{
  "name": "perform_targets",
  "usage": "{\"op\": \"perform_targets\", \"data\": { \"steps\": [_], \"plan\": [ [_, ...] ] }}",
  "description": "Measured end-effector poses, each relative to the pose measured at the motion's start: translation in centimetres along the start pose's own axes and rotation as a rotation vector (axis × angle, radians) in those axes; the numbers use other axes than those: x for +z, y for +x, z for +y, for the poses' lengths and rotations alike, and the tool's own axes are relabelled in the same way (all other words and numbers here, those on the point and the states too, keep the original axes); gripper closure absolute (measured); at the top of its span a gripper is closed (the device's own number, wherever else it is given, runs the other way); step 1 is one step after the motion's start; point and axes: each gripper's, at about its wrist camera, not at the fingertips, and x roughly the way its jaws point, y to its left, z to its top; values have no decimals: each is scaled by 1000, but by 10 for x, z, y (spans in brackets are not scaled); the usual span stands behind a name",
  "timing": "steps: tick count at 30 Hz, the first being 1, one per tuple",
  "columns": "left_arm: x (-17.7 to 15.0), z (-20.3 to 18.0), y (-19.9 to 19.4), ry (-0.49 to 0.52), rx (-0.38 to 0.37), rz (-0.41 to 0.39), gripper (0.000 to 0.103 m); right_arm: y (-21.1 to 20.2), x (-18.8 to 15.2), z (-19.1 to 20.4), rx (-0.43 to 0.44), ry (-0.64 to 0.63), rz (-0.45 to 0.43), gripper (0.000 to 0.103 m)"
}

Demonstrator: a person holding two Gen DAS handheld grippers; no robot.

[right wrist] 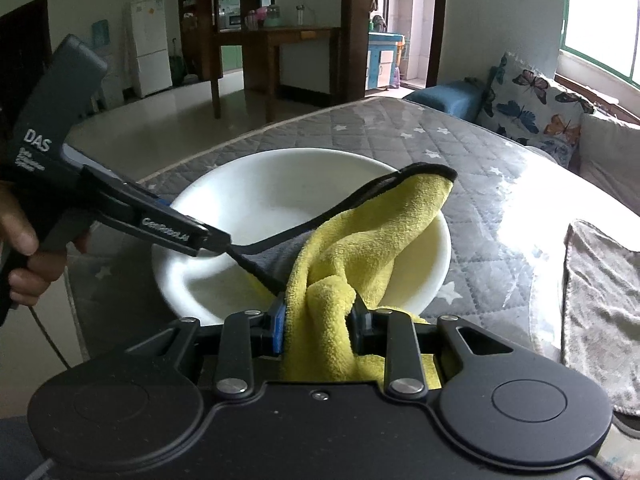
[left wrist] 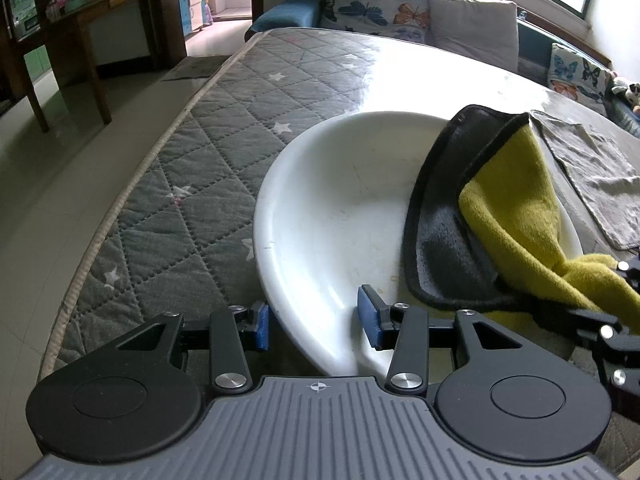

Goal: Clean bowl
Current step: 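Rub the cloth along the inner bowl wall with the right tool while the left tool holds the rim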

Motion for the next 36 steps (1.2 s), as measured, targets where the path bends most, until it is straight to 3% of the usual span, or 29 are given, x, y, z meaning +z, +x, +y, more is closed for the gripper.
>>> {"op": "perform_targets", "data": {
  "steps": [22,25,36],
  "plan": [
    [-2,-3,0,8,1,-4,56,43,23,-14,-57,-37,30,73],
    [-2,-3,1,3,2,-4,56,40,7,-10,-57,-37,31,73],
    [-6,-11,-5,-40,19,3,56,37,5,-7,-60,-35,36,73]
  ]
}}
